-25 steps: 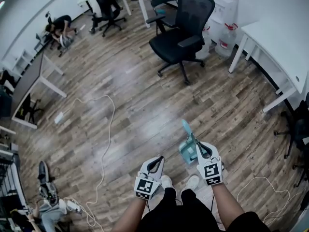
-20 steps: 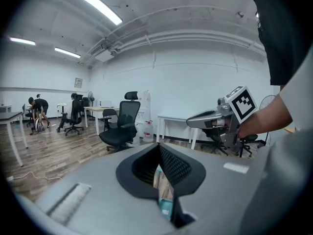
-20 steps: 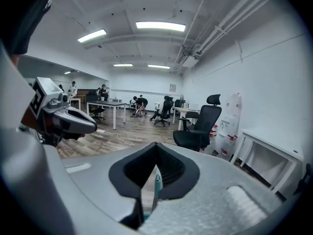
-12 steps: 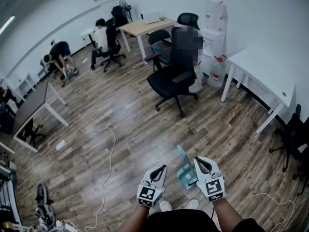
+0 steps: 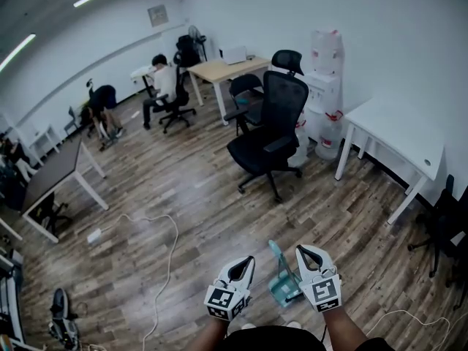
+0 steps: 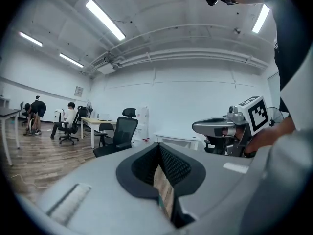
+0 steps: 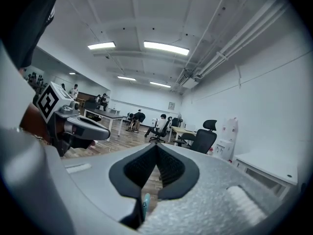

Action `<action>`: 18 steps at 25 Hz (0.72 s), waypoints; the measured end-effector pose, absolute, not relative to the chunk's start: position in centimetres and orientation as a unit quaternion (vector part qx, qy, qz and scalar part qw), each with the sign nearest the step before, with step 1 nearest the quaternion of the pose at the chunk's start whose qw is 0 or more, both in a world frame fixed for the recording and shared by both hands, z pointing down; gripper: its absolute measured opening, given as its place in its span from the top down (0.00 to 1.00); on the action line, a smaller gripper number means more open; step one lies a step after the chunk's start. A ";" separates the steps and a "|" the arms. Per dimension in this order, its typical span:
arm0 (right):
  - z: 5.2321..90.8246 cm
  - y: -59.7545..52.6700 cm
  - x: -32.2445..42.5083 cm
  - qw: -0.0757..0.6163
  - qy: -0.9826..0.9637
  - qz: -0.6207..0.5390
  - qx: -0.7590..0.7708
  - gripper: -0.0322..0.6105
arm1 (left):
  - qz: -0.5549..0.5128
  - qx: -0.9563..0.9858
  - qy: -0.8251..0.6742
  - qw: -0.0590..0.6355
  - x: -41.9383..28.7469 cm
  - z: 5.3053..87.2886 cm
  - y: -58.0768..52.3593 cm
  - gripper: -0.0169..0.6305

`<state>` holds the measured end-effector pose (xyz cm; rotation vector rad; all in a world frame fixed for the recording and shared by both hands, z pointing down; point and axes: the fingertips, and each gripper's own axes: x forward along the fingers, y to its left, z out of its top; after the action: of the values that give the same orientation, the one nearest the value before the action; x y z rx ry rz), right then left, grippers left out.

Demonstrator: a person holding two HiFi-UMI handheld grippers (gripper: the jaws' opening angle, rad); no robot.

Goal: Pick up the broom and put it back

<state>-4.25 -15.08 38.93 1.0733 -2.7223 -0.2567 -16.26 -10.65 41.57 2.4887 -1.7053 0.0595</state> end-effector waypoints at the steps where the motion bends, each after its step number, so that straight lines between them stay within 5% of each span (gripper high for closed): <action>1: 38.8 -14.9 -4.4 0.101 -0.922 -0.087 0.363 0.95 | 0.016 0.824 -0.564 0.053 -16.3 41.7 -10.6 0.95; 18: 38.5 -13.7 -5.2 0.098 -0.929 -0.086 0.347 0.95 | 0.008 0.820 -0.572 0.012 -16.5 40.6 -9.0 0.95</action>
<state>-5.21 -13.65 38.50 1.0261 -2.7497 -0.2560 -16.52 -8.98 40.57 2.5568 -1.7849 0.0255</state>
